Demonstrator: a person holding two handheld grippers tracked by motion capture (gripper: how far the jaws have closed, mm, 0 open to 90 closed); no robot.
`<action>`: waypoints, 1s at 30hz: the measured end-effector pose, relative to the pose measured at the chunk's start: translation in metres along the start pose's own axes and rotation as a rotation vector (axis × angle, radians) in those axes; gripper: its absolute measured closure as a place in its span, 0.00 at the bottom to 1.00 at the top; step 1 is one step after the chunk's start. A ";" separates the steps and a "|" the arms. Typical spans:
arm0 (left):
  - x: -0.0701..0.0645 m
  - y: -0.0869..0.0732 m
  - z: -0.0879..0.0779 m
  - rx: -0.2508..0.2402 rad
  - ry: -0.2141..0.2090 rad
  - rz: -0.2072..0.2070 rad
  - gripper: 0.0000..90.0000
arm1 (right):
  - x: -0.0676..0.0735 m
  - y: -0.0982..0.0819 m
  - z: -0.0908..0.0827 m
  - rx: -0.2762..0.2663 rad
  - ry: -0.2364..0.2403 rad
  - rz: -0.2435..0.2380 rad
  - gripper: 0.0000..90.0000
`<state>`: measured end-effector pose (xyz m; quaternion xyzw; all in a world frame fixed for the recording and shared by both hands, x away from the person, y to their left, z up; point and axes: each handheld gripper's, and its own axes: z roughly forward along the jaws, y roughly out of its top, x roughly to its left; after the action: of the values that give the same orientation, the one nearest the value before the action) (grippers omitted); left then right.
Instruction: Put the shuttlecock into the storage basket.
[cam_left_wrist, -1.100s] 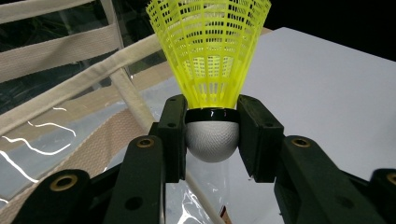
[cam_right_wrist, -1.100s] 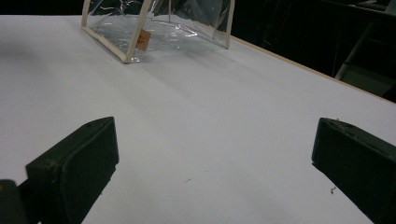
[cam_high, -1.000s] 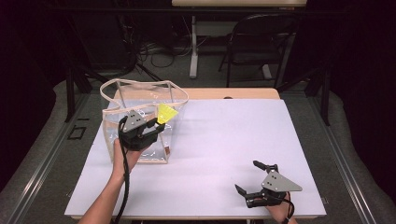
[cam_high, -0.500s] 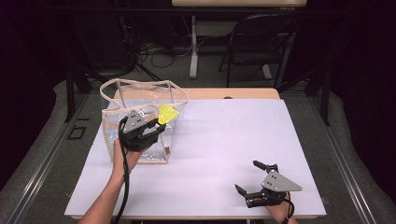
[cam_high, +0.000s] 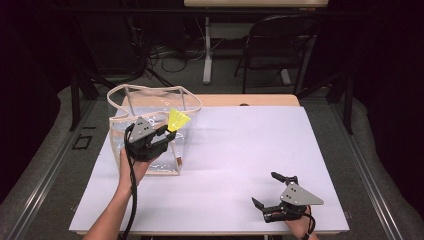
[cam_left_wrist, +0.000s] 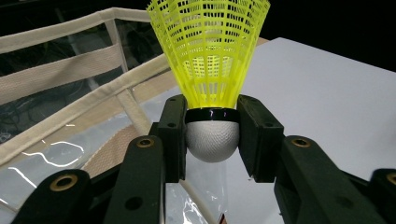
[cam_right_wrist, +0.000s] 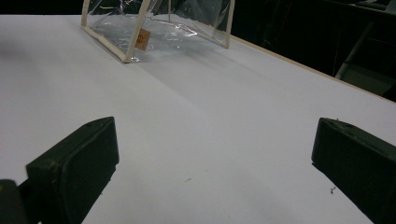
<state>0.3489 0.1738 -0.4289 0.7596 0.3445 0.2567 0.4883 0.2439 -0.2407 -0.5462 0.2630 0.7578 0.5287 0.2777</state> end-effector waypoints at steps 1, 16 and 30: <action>0.000 0.001 0.000 -0.001 0.001 0.002 0.72 | 0.000 0.000 0.000 0.001 0.000 0.000 0.00; 0.009 0.008 0.000 -0.028 0.024 -0.004 0.72 | 0.000 0.000 0.000 0.001 0.000 0.001 0.00; 0.014 0.014 0.003 -0.036 0.036 0.003 0.72 | -0.001 0.000 0.000 0.002 -0.003 -0.001 0.00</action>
<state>0.3640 0.1785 -0.4165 0.7464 0.3473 0.2773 0.4954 0.2442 -0.2413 -0.5463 0.2635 0.7579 0.5276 0.2788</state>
